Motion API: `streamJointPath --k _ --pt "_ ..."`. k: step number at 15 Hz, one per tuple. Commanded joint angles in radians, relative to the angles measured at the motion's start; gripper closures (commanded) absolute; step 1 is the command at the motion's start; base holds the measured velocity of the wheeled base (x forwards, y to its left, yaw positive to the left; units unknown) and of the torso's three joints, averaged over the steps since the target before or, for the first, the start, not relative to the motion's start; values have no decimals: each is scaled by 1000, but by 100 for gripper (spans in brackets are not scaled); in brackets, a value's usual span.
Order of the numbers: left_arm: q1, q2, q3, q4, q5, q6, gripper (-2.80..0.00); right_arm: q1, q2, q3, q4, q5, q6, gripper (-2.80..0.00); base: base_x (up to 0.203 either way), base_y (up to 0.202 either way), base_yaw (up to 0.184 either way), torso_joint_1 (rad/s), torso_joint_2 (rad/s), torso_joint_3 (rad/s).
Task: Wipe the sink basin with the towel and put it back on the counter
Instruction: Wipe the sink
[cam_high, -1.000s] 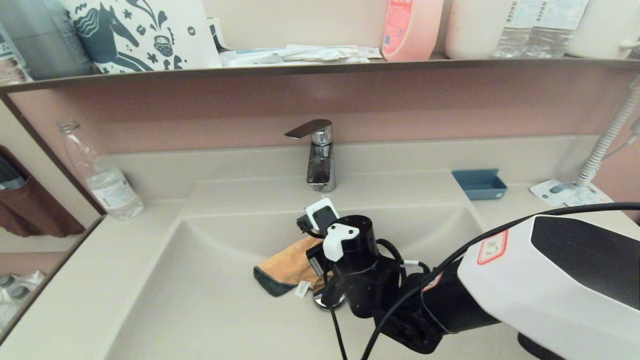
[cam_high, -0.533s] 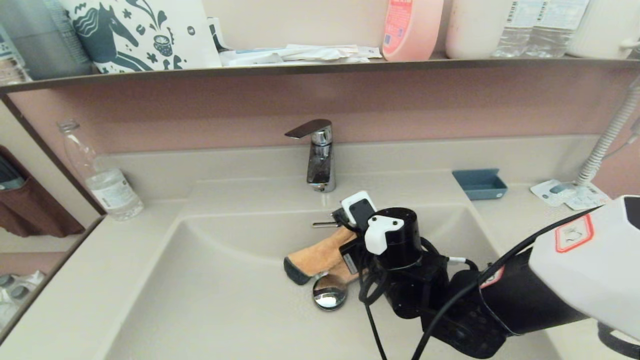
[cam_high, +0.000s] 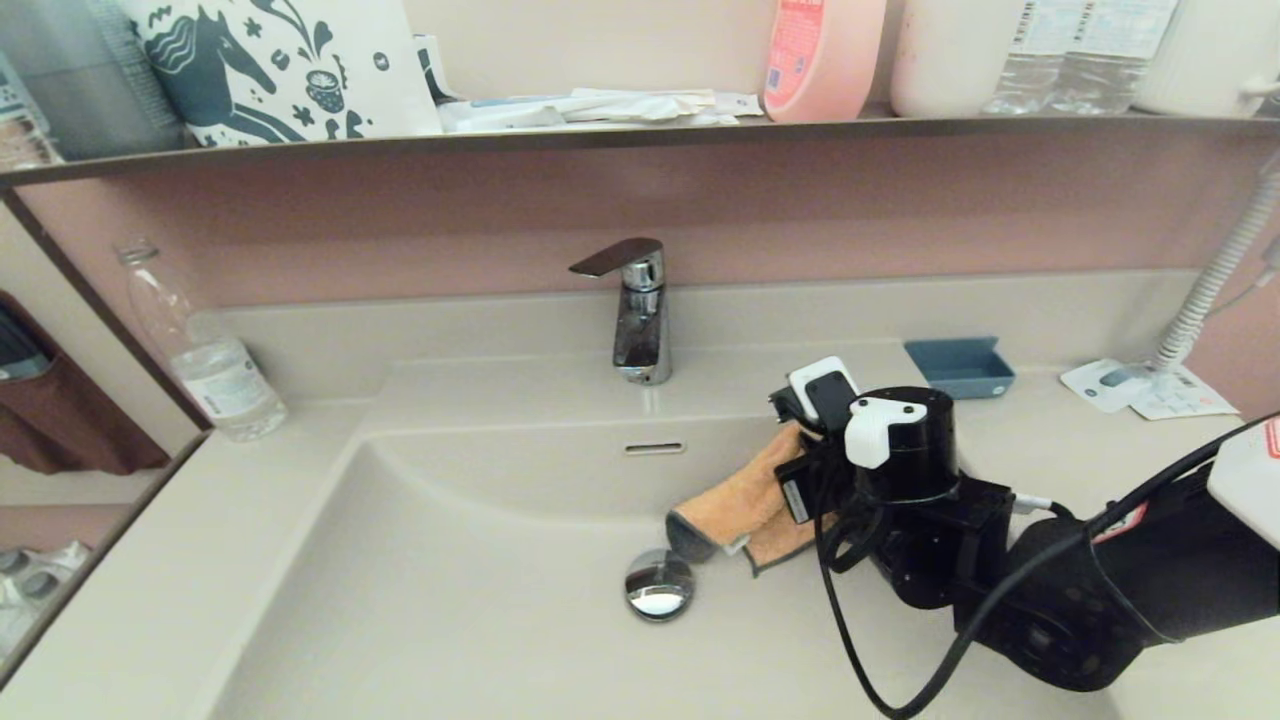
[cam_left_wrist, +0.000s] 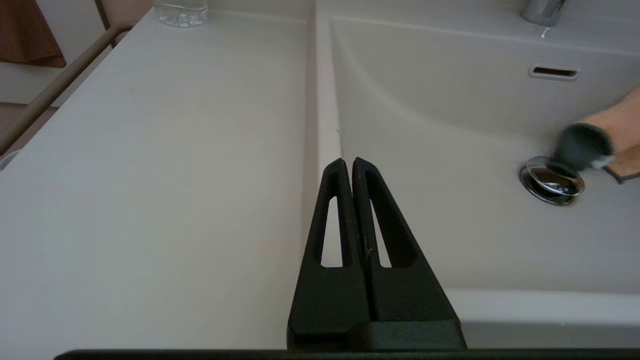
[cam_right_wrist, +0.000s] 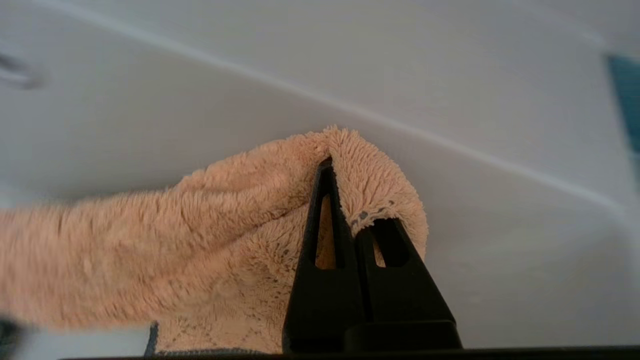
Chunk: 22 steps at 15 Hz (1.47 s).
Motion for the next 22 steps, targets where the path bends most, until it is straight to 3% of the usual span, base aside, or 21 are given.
streamJointPath --k 1,12,18,22 --pt "0 1 1 0 0 -1 0 -29 -31 14 -4 -2 -2 0 0 0 0 0 0 0" --pt "0 1 -1 0 0 -2 0 -216 -168 158 -3 48 -36 0 0 0 0 0 0 0" --pt "0 1 -1 0 0 0 0 -128 -53 135 -3 56 -42 0 0 0 0 0 0 0" --pt "0 1 0 0 0 0 0 -77 69 -14 -1 56 -38 0 0 0 0 0 0 0"
